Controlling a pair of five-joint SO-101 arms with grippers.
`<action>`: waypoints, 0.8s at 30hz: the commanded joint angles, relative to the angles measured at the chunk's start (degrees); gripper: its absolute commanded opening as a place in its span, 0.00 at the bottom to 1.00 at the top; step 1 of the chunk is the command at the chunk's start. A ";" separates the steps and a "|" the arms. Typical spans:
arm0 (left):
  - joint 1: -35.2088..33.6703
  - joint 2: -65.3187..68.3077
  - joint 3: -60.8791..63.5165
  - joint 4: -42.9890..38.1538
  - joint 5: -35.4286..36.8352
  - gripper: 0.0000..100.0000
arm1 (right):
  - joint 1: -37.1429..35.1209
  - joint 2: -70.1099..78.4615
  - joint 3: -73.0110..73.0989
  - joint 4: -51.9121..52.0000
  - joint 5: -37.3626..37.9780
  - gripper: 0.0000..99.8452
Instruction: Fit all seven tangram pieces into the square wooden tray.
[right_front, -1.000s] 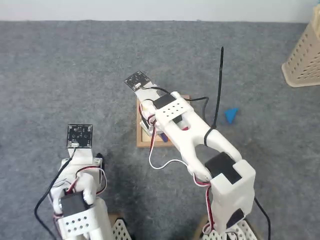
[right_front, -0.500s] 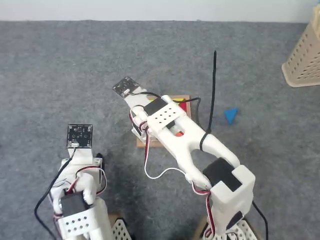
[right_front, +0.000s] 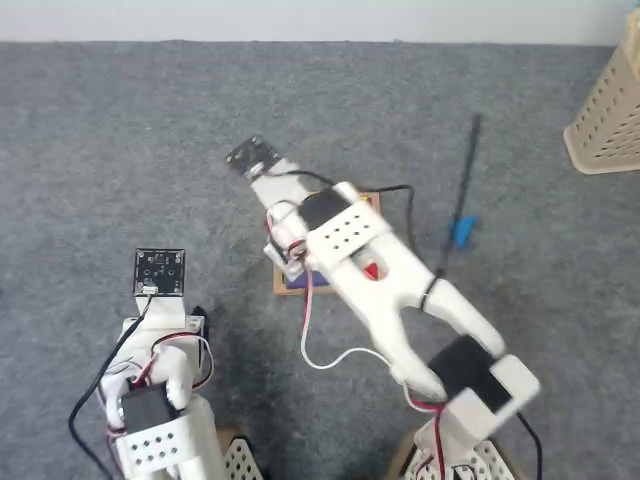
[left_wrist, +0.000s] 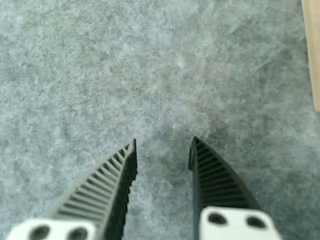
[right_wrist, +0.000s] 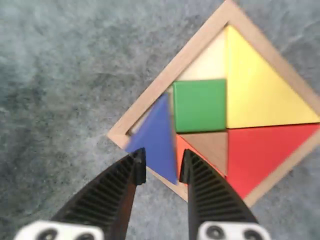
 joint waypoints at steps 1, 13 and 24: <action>-0.26 -0.44 -0.66 0.18 -0.35 0.17 | 3.38 -8.40 1.76 0.66 0.62 0.12; -0.26 -0.44 -0.66 0.18 -0.35 0.17 | 0.75 -6.81 14.86 -11.47 0.70 0.02; -0.26 -0.44 -0.66 0.18 -0.35 0.17 | -2.42 -0.75 13.54 -14.20 3.16 0.01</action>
